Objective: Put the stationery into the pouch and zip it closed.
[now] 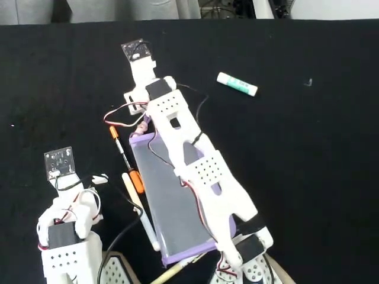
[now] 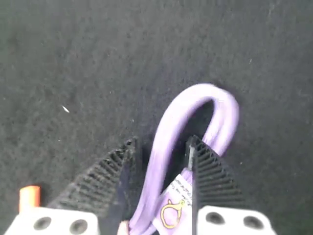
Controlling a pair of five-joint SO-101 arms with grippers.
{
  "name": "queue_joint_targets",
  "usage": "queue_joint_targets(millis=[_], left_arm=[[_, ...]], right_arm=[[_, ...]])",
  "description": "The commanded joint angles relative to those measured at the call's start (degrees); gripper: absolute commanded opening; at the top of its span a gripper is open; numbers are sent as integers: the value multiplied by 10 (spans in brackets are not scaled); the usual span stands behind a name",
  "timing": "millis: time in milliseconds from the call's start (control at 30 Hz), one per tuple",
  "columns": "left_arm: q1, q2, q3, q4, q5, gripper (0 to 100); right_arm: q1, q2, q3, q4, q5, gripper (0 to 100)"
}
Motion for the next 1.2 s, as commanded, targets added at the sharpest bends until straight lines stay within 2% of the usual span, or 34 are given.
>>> queue_joint_targets(millis=[0,367,600,900,1033,1167], left_arm=[[-2,-2,13,-6,-4,30],[-2,-2,13,-6,-5,30],[-2,-2,13,-6,-5,30],[0,-2,13,-6,-3,30],[2,-2,13,-6,-3,30],[2,-2,13,-7,-3,30]], right_arm=[[6,-10,-27,7,-7,170],[6,-9,-23,19,-7,164],[6,-7,-26,18,-4,11],[5,-22,-57,40,3,11],[5,-46,-151,95,50,11],[6,-114,-136,120,75,11]])
